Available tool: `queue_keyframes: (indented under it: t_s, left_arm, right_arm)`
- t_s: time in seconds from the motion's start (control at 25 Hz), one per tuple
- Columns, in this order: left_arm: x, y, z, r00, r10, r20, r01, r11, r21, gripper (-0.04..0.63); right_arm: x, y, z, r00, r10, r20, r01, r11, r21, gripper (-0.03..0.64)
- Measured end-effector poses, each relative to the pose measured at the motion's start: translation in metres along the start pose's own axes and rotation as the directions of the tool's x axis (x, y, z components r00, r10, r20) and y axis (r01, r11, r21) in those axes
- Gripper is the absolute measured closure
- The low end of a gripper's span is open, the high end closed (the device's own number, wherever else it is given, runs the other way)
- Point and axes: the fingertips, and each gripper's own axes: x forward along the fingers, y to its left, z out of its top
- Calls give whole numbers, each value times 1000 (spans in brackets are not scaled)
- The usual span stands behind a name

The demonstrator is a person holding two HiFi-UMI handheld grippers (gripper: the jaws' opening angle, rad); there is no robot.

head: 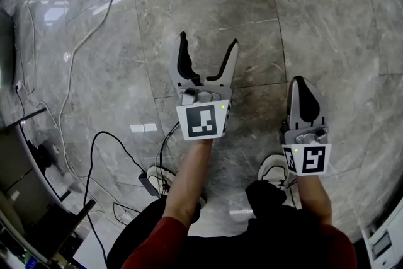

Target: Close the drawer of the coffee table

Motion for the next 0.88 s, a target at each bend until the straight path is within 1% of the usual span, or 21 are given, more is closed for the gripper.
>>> queue_keyframes:
  t_s: [0.2, 0.28, 0.44, 0.6, 0.72, 0.88]
  left_arm:
    - [-31, -17, 11, 999, -23, 36, 21, 998, 56, 179]
    - [-42, -25, 9, 999, -33, 38, 31, 998, 57, 179]
    - [-63, -42, -4, 999, -40, -9, 40, 998, 58, 179]
    - [-83, -57, -13, 998, -59, -20, 60, 996, 62, 181]
    - [-89, -65, -18, 997, -71, -16, 72, 995, 71, 181]
    - [-88, -66, -18, 998, -68, -6, 68, 996, 64, 181]
  right_arm:
    - [4, 4, 0, 1000, 7, 4, -7, 1000, 2, 591]
    - [4, 5, 0, 1000, 12, 4, -12, 1000, -2, 591]
    - [5, 9, 0, 1000, 19, 7, -19, 1000, 6, 591]
    - [6, 12, 2, 999, 33, 12, -33, 999, 4, 591]
    - [4, 9, 3, 999, 37, 19, -37, 999, 14, 591]
    - [3, 8, 6, 999, 41, 23, -42, 999, 14, 591]
